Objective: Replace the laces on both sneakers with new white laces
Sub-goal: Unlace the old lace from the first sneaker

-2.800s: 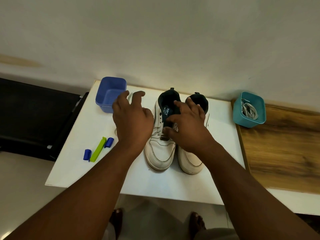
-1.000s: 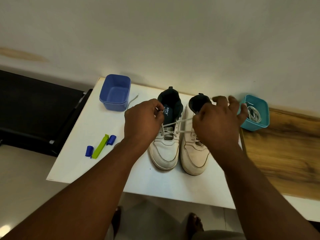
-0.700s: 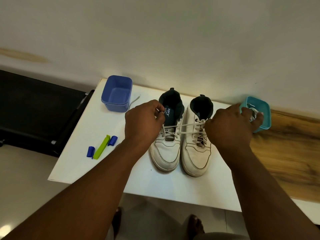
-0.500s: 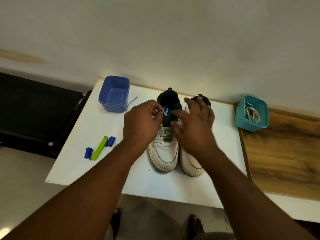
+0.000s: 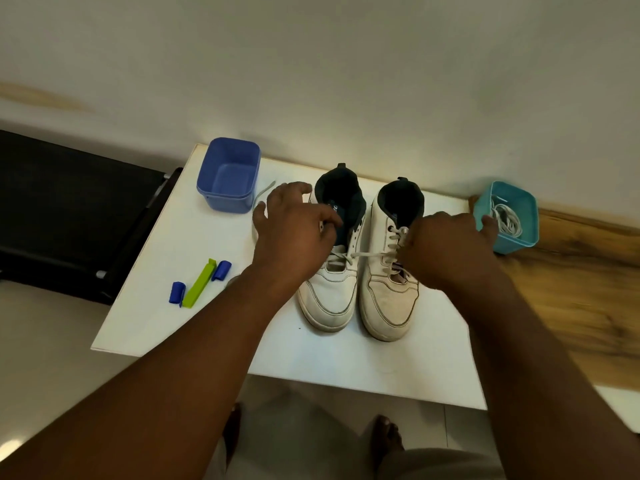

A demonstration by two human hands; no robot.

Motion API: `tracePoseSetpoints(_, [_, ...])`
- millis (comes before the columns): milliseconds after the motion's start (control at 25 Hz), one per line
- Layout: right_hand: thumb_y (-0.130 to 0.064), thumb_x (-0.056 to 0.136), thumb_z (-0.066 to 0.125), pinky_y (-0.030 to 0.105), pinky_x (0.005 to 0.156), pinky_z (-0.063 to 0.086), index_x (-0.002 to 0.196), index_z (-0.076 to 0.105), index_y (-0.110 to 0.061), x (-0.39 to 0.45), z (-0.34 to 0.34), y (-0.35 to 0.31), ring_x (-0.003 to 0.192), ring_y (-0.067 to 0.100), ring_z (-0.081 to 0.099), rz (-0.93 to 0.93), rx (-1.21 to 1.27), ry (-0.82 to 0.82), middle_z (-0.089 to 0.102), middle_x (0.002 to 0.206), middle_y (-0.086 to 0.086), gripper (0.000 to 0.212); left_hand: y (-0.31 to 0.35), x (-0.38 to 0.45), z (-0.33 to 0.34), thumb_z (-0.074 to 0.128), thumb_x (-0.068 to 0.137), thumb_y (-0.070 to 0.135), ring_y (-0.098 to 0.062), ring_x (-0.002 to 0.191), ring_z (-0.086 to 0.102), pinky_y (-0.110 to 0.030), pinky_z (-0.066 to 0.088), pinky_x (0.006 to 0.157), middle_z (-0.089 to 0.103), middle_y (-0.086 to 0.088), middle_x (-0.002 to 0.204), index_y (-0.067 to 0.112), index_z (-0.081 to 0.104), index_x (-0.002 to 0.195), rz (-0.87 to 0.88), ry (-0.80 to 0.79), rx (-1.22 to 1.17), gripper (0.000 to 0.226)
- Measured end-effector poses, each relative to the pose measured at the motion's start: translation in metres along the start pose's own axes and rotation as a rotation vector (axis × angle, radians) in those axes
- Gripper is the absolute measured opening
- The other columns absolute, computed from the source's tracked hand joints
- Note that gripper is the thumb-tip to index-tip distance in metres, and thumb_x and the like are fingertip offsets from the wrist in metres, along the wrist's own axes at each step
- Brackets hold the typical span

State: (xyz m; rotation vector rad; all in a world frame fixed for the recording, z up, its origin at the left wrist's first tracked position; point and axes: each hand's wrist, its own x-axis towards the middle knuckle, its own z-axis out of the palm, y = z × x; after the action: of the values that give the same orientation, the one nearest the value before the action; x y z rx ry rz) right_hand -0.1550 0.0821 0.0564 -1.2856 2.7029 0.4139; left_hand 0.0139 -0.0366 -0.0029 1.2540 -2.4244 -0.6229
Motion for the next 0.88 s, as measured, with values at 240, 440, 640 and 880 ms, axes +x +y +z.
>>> tracePoseSetpoints(240, [-0.021, 0.090, 0.066, 0.056, 0.118, 0.020, 0.118, 0.071, -0.030, 0.004, 0.018, -0.028, 0.136, 0.035, 0.044, -0.261, 0.322, 0.335, 0.056, 0.136, 0.006, 0.030, 0.004, -0.005, -0.002, 0.064, 0.089, 0.058, -0.029, 0.155, 0.006, -0.061, 0.002, 0.120, 0.021, 0.002, 0.165, 0.043, 0.068, 0.114, 0.067, -0.211, 0.208, 0.029])
tracePoseSetpoints(440, [-0.018, 0.095, 0.061, 0.055, 0.122, 0.009, 0.125, 0.070, -0.037, 0.005, 0.041, -0.043, 0.152, 0.037, 0.022, -0.401, 0.300, 0.261, 0.044, 0.155, 0.005, 0.037, 0.000, -0.002, 0.001, 0.066, 0.093, 0.046, -0.023, 0.114, 0.059, -0.035, 0.050, 0.091, 0.056, -0.004, 0.132, 0.032, 0.054, 0.131, -0.026, -0.043, 0.031, 0.042])
tracePoseSetpoints(640, [-0.018, 0.092, 0.068, 0.051, 0.123, 0.008, 0.100, 0.076, -0.040, 0.017, 0.040, -0.027, 0.143, 0.029, 0.041, -0.351, 0.316, 0.319, 0.059, 0.139, -0.003, 0.025, -0.009, 0.000, -0.001, 0.067, 0.092, 0.032, -0.015, 0.090, 0.062, -0.023, 0.047, 0.072, 0.064, -0.001, 0.113, 0.029, 0.055, 0.125, -0.034, -0.004, -0.094, 0.035])
tracePoseSetpoints(880, [-0.021, 0.094, 0.065, 0.049, 0.125, 0.001, 0.106, 0.075, -0.040, 0.013, 0.038, -0.027, 0.144, 0.026, 0.039, -0.318, 0.395, 0.269, 0.056, 0.140, -0.001, 0.024, -0.011, 0.001, -0.001, 0.067, 0.094, 0.030, -0.016, 0.098, 0.065, -0.024, 0.051, 0.079, 0.065, 0.001, 0.119, 0.030, 0.056, 0.129, -0.039, -0.015, -0.126, 0.037])
